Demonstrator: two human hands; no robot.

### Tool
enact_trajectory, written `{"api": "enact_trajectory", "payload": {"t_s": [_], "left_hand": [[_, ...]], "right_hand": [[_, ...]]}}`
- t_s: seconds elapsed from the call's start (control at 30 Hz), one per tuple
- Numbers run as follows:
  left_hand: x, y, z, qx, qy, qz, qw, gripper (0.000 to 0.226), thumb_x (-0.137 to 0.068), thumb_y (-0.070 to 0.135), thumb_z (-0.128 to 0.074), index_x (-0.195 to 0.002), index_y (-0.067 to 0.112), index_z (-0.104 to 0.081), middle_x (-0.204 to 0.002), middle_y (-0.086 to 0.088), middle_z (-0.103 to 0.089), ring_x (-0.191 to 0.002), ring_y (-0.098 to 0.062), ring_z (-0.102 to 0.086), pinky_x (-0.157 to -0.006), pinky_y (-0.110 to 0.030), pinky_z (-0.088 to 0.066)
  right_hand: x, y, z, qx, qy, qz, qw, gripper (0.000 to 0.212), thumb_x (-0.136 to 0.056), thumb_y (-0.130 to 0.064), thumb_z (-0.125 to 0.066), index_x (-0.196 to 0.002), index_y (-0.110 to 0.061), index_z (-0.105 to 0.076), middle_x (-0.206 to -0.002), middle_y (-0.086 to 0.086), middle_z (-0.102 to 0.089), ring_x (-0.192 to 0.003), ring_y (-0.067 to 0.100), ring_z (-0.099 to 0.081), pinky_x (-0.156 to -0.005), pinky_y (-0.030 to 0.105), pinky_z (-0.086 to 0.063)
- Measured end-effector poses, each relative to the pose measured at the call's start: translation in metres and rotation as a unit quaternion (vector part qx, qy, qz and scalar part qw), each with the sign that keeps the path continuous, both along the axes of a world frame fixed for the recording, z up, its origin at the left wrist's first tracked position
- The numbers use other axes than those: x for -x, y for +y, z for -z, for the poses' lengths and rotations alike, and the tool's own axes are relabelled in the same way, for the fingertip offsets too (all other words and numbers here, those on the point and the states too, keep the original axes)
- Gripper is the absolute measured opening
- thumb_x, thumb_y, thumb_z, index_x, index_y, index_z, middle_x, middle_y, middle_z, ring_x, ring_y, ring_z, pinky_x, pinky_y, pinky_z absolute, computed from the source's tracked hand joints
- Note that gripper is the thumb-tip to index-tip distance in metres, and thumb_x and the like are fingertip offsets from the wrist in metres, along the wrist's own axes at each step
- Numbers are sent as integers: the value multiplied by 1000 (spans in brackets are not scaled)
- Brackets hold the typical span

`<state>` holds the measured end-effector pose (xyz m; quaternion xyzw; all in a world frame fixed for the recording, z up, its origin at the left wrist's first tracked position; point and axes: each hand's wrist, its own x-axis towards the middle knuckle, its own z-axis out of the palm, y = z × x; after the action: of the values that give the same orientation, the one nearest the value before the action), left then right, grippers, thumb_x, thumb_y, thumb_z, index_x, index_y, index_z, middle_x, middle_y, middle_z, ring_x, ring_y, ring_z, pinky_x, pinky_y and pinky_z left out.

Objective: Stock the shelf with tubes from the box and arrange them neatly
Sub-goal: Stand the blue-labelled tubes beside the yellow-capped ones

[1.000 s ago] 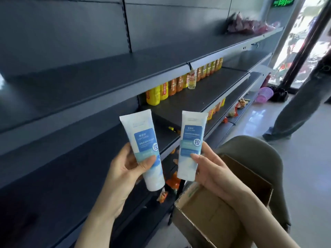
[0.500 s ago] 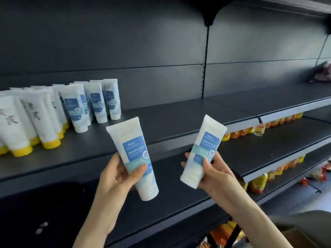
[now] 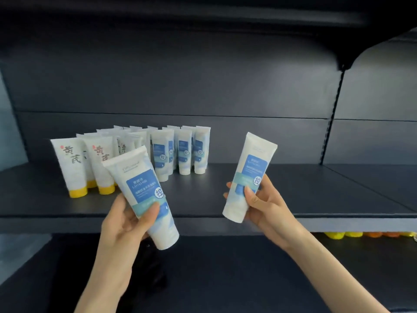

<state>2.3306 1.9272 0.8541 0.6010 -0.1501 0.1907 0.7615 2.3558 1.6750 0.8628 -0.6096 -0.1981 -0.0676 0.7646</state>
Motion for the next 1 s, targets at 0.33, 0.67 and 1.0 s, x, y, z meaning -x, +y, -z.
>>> {"api": "enact_trajectory", "payload": {"t_s": [0.33,0.67,1.0], "left_hand": [[-34,53,-20,-38,-15,-4,999,41,-70,22,-68,-111,23,-63,-103,2,-73,-93,-13,-70,-68,-22,-57],[-69,129,-31,-90,-19,46,995,44,-67,24,-69,-111,23,-63,-102,1,-73,-93,-12,-70,-67,-17,-54],[-79,170,-19,-97,-8,70,993,42,-66,23,-69,-108,21,-62,-100,0,-73,-92,-14,-70,-68,-21,-56]], "right_hand": [[-115,78,-11,16,10,73,997,35,-93,-9,-57,-127,-17,-50,-118,4,-66,-103,20,-66,-77,40,-58],[-209,140,3,114,60,263,956,32,-92,-7,-59,-121,-18,-53,-110,-2,-61,-110,20,-57,-90,36,-49],[-225,157,8,188,67,358,912,31,-90,-17,-64,-118,-16,-52,-104,-9,-51,-98,11,-50,-82,29,-43]]}}
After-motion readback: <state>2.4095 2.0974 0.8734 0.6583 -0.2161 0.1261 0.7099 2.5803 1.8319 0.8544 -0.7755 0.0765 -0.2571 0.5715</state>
